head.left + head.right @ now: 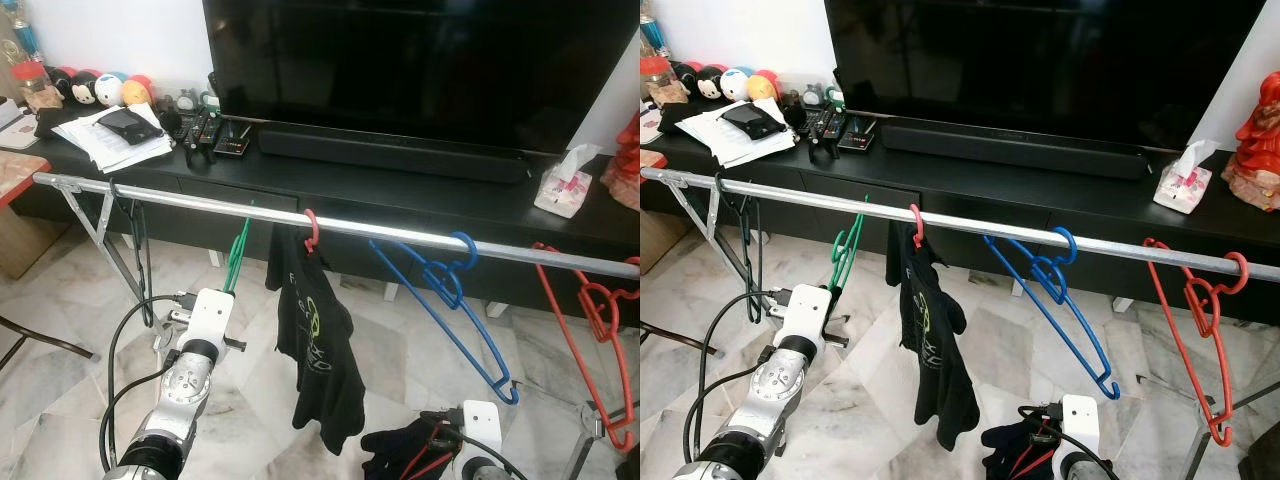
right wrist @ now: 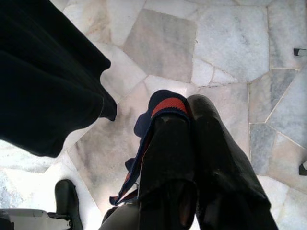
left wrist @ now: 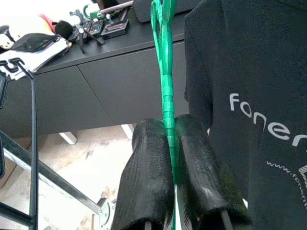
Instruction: Hang hanger
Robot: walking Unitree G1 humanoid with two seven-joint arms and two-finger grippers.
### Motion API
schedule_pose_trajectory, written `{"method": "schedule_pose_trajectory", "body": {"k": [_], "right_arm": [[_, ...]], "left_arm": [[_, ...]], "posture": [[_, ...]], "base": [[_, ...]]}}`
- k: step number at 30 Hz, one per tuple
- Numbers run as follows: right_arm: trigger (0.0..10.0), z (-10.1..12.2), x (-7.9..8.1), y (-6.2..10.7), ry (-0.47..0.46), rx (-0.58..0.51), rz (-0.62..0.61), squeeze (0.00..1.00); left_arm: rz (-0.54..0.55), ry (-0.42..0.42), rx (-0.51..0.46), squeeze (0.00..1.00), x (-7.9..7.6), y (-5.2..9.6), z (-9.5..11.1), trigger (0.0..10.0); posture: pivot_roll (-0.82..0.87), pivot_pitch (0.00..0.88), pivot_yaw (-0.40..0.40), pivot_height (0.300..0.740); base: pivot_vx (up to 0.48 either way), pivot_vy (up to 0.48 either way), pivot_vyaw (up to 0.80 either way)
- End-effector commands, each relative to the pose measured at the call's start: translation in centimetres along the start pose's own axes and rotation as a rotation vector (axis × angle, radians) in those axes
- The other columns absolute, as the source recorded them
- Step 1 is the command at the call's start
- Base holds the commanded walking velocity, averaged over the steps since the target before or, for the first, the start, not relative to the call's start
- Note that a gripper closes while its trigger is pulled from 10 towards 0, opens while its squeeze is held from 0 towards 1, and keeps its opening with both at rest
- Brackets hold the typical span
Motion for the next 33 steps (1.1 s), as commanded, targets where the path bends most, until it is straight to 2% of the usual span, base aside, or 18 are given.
{"method": "schedule_pose_trajectory", "body": {"k": [1,2,3,4,5,6,7,12,21,24,27,31,33], "right_arm": [[10.0,0.1,-0.1,0.0,0.001,0.000,-0.004,0.00],[10.0,0.1,-0.1,0.0,0.001,0.000,-0.004,0.00],[10.0,0.1,-0.1,0.0,0.002,0.000,-0.005,0.00],[10.0,1.2,-0.2,-0.2,0.000,-0.050,-0.017,0.00],[10.0,2.1,-0.2,-0.4,-0.002,-0.090,-0.025,0.00],[10.0,2.1,-0.2,-0.4,-0.002,-0.090,-0.025,0.00],[10.0,3.0,-0.1,-0.5,-0.002,-0.133,-0.030,0.00],[10.0,3.0,0.1,-0.5,0.000,-0.138,-0.026,0.00],[10.0,3.2,0.3,-0.5,0.005,-0.158,-0.022,0.00],[10.0,3.3,0.3,-0.5,0.007,-0.160,-0.019,0.00],[10.0,3.4,0.4,-0.5,0.007,-0.163,-0.017,0.00],[10.0,3.4,0.5,-0.6,0.014,-0.158,-0.009,0.00],[10.0,3.4,0.5,-0.6,0.013,-0.158,-0.007,0.00]], "left_arm": [[-0.010,-0.016,-0.018,0.00,-0.1,-0.1,0.4,10.0],[-0.010,-0.016,-0.018,0.00,-0.1,-0.1,0.4,10.0],[-0.012,-0.017,-0.024,0.00,0.0,0.5,0.2,10.0],[-0.098,0.015,0.322,0.00,-1.8,4.5,-6.9,10.0],[-0.164,0.044,0.583,0.00,-3.2,8.7,-11.5,10.0],[-0.164,0.044,0.583,0.00,-3.2,8.7,-11.5,10.0],[-0.230,0.080,0.845,0.00,-4.6,13.9,-15.2,10.0],[-0.225,0.085,0.849,0.00,-4.6,14.1,-15.3,10.0],[-0.217,0.080,0.890,0.00,-4.5,14.7,-15.7,10.0],[-0.186,0.079,0.874,0.00,-4.3,14.6,-15.7,10.0],[-0.131,0.111,0.831,0.00,-3.8,13.8,-15.2,10.0],[-0.048,0.110,0.720,0.00,-2.7,11.0,-13.7,10.0],[-0.029,0.108,0.688,0.00,-2.4,10.3,-13.2,10.0]], "posture": [[-0.10,0.000,-0.030,0.740],[-0.10,0.000,-0.030,0.740],[-0.10,0.000,-0.030,0.740],[-0.12,0.000,-0.012,0.740],[-0.12,0.000,-0.013,0.740],[-0.12,0.000,-0.013,0.740],[-0.12,0.000,-0.013,0.740],[-0.12,0.000,-0.013,0.740],[-0.12,0.000,-0.015,0.740],[-0.12,0.000,-0.015,0.740],[-0.12,0.000,-0.022,0.740],[-0.11,0.000,-0.030,0.740],[-0.11,0.000,-0.030,0.740]], "base": [[0.000,0.000,0.00],[0.000,0.000,0.00],[0.000,0.000,0.00],[-0.296,0.000,0.00],[0.000,0.000,0.00],[0.000,0.000,0.00],[0.000,0.000,0.00],[0.000,0.000,0.00],[-0.244,0.000,0.00],[-0.257,0.000,0.00],[-0.254,0.000,0.00],[-0.247,0.000,0.00],[-0.247,0.000,0.00]]}}
Point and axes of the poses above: a point about 5 cm out from each wrist's last joint towards the gripper, its own y axis pointing back from the gripper into the wrist, its own z axis along the axis of the wrist's last joint, x = y × z, the point moved 1 cm from there along -y, pointing out of the wrist towards the gripper, and after that the axes turned 9 degrees about -y, right-handed, at the moved point
